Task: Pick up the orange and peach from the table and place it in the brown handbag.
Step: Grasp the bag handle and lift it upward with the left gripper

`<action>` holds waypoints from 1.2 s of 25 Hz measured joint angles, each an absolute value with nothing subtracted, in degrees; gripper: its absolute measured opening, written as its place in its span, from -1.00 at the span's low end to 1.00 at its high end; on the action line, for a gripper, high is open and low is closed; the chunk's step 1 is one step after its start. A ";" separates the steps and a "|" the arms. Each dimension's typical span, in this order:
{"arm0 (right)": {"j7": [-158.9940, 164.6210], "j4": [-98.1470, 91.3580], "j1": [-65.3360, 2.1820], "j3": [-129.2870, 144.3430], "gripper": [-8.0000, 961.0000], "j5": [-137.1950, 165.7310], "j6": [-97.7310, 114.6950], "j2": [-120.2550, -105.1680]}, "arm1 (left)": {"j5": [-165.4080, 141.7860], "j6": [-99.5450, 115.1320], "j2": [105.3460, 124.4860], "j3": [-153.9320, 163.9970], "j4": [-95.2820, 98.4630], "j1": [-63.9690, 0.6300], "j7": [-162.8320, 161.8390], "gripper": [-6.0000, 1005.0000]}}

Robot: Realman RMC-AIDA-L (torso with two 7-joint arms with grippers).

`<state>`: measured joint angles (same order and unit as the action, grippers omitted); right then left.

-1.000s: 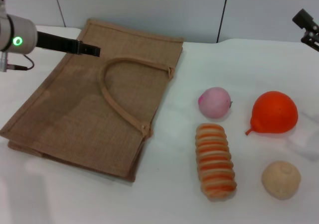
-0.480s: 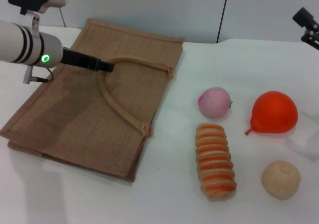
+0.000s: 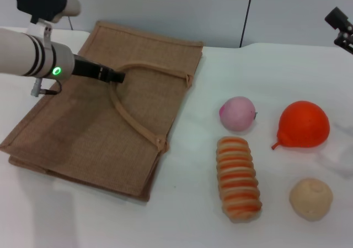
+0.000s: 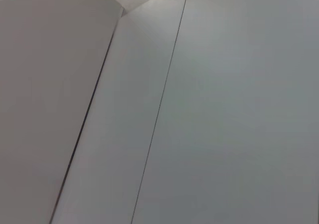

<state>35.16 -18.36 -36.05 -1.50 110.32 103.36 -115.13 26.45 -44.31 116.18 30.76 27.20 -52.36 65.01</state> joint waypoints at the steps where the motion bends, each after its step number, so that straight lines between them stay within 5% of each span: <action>1: 35.16 -18.37 -36.07 -1.49 0.86 110.31 103.36 -115.13 | 26.46 -43.82 116.20 30.76 26.79 -52.50 65.37 0.47; 30: 35.16 -18.19 -36.30 -1.49 0.86 110.22 103.36 -115.14 | 26.43 -37.68 116.28 30.76 21.52 -53.75 68.43 0.42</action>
